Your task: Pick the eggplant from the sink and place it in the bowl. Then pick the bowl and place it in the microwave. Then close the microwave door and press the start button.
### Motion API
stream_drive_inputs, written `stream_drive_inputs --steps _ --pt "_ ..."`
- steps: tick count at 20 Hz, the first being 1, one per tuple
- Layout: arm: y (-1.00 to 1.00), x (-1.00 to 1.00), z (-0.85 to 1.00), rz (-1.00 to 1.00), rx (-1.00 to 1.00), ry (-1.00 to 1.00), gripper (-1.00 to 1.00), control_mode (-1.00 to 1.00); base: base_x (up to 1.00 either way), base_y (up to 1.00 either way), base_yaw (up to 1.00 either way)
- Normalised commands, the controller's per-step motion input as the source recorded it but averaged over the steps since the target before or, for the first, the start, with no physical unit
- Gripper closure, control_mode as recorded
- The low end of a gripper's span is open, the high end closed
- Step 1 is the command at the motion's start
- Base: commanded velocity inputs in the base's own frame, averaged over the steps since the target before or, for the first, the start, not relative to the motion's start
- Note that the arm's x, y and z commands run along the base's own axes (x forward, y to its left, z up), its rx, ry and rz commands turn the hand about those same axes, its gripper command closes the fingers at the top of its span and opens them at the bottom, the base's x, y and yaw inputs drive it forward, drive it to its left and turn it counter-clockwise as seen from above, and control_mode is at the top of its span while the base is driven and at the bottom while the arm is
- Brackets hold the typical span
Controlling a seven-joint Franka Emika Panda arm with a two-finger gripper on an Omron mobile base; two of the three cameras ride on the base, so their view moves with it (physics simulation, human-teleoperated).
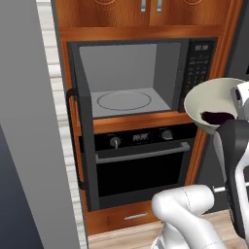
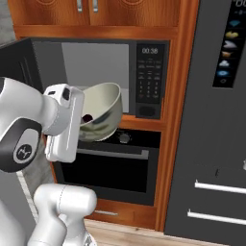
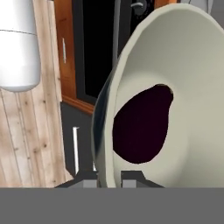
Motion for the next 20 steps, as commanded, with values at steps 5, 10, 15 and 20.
stream_drive_inputs --steps 5,10,15,20 --pt "0.3 0.16 -0.12 0.1 0.05 0.0 1.0 -1.0 0.0 0.0 0.0" --pt "0.99 1.0 -0.26 0.26 0.05 0.03 1.0 -1.0 0.0 0.0 0.0" --pt "0.7 1.0 -0.07 0.16 0.07 0.12 1.0 -1.0 0.0 0.0 0.0" --pt "0.28 1.0 -0.04 0.04 0.08 0.09 1.0 -1.0 0.0 0.0 0.0"
